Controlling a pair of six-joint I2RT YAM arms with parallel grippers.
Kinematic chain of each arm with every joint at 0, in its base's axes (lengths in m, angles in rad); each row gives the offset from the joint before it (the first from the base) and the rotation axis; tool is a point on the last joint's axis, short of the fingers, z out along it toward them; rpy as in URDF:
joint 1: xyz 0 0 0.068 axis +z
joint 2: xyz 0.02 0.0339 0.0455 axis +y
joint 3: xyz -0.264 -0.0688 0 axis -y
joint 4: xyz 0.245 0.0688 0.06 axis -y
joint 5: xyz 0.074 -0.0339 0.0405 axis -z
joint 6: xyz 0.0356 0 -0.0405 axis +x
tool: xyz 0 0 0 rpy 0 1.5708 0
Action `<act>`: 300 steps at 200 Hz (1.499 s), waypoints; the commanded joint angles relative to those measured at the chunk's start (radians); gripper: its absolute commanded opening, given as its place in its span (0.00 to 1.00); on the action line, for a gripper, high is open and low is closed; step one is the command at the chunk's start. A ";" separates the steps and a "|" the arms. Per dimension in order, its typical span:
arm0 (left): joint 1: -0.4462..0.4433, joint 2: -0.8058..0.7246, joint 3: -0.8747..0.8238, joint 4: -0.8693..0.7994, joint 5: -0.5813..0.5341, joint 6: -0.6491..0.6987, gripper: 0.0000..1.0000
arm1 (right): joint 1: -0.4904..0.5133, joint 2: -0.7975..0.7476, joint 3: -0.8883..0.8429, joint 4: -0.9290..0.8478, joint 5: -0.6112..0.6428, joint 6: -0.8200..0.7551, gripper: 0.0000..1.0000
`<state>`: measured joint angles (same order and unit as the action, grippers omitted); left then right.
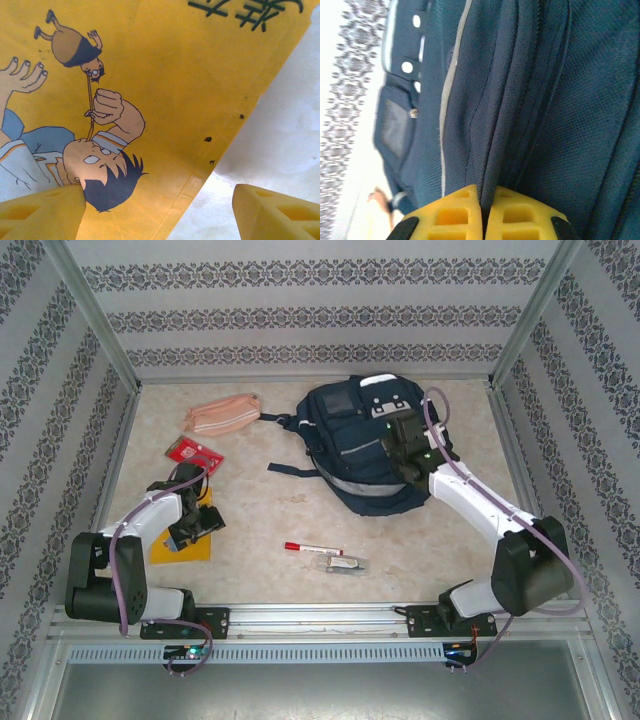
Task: Pack books, pencil case, and school supplies into a backpack
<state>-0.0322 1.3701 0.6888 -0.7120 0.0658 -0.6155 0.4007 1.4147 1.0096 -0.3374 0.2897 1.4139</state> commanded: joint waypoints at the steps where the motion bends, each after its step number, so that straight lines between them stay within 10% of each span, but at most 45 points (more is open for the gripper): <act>1: -0.052 0.075 -0.023 0.164 0.201 -0.029 0.77 | 0.026 -0.049 -0.082 0.040 0.103 -0.070 0.04; 59: -0.159 0.089 0.021 0.175 0.268 -0.114 0.77 | 0.066 -0.172 -0.125 -0.008 0.073 -0.443 0.46; 118: -0.349 0.039 0.136 0.120 0.234 -0.259 0.77 | 0.155 -0.156 -0.163 0.114 -0.368 -0.542 0.56; 137: -0.347 -0.052 0.219 -0.082 0.061 -0.274 0.79 | 0.184 -0.063 -0.143 0.170 -0.517 -0.594 0.56; 166: -0.199 -0.164 0.292 -0.370 -0.087 -0.239 0.84 | 0.214 0.150 0.012 0.154 -0.815 -0.725 0.55; 220: 0.132 -0.137 0.078 -0.191 0.080 -0.135 0.65 | 0.393 0.522 0.347 0.153 -0.843 -0.787 0.56; 300: 0.159 0.017 -0.085 0.064 0.094 -0.086 0.41 | 0.473 0.847 0.571 0.202 -0.882 -0.668 0.52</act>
<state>0.1265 1.3643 0.6792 -0.7475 0.2020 -0.7410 0.8497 2.2349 1.5585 -0.1364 -0.5529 0.7136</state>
